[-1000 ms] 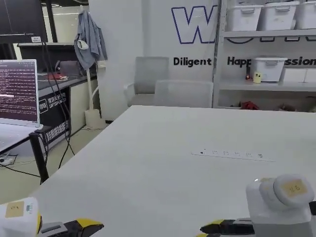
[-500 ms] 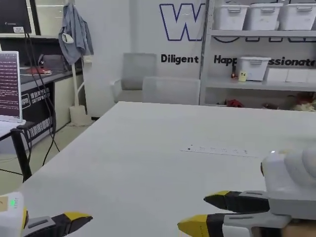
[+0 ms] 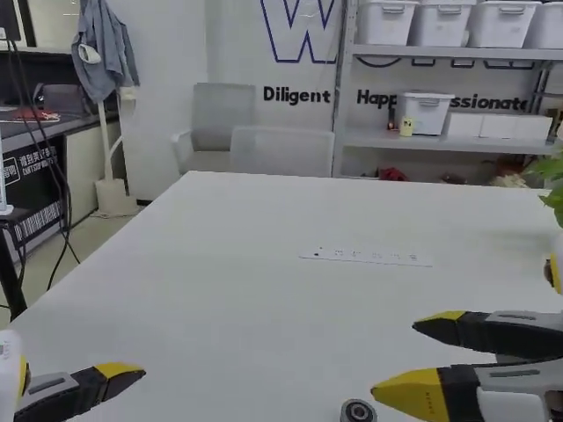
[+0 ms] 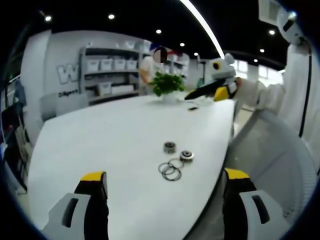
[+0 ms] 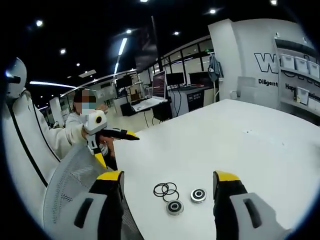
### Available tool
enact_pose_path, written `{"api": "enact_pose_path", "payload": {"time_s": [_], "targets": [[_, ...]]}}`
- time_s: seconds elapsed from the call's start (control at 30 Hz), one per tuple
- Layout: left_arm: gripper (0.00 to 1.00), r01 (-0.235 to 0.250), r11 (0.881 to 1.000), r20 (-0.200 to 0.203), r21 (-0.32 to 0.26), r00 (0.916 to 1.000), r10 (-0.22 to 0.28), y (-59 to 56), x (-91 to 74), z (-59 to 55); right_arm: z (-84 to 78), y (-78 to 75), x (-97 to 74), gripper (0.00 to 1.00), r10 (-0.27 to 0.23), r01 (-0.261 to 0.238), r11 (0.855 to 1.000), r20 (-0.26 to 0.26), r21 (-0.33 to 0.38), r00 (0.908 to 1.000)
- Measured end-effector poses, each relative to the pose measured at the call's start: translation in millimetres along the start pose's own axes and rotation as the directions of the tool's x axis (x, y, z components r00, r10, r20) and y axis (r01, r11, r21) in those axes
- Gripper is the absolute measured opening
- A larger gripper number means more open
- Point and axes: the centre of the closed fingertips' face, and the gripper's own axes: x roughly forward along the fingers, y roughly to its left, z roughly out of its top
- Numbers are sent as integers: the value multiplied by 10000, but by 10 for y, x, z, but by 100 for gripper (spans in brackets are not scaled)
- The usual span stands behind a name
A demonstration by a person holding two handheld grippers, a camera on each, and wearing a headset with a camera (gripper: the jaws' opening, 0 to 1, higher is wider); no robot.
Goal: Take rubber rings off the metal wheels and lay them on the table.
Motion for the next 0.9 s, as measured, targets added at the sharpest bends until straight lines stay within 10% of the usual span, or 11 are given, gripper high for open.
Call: {"api": "enact_pose_path", "payload": {"time_s": [0.37,0.9], "targets": [[97,202,9998,-155,18,9997,-201,-43,53,-21,-354,-277,-464,72,-1156,1160,9909,-109,683,9932],[96,332,9994,-472,-52,9983,-334,-87,70,-106,-1091,-186,-536,73,-1113,1312,9783,-1275,1605,9856]]}}
